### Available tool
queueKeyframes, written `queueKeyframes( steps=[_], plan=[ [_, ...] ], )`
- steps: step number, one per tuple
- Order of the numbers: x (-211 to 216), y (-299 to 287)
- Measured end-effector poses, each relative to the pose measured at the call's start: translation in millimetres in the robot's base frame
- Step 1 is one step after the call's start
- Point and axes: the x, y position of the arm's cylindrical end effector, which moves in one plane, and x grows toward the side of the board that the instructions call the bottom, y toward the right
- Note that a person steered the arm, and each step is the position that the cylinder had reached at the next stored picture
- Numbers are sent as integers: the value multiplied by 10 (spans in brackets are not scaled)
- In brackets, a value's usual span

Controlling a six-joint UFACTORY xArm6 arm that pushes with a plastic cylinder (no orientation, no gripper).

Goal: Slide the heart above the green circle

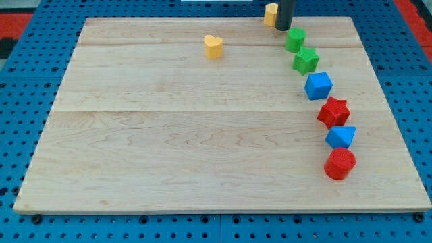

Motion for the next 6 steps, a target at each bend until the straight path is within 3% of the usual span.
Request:
queueKeyframes(
  steps=[3, 4, 5, 6],
  plan=[
    [316, -216],
    [723, -323],
    [1067, -637],
    [930, -1307]
  ],
)
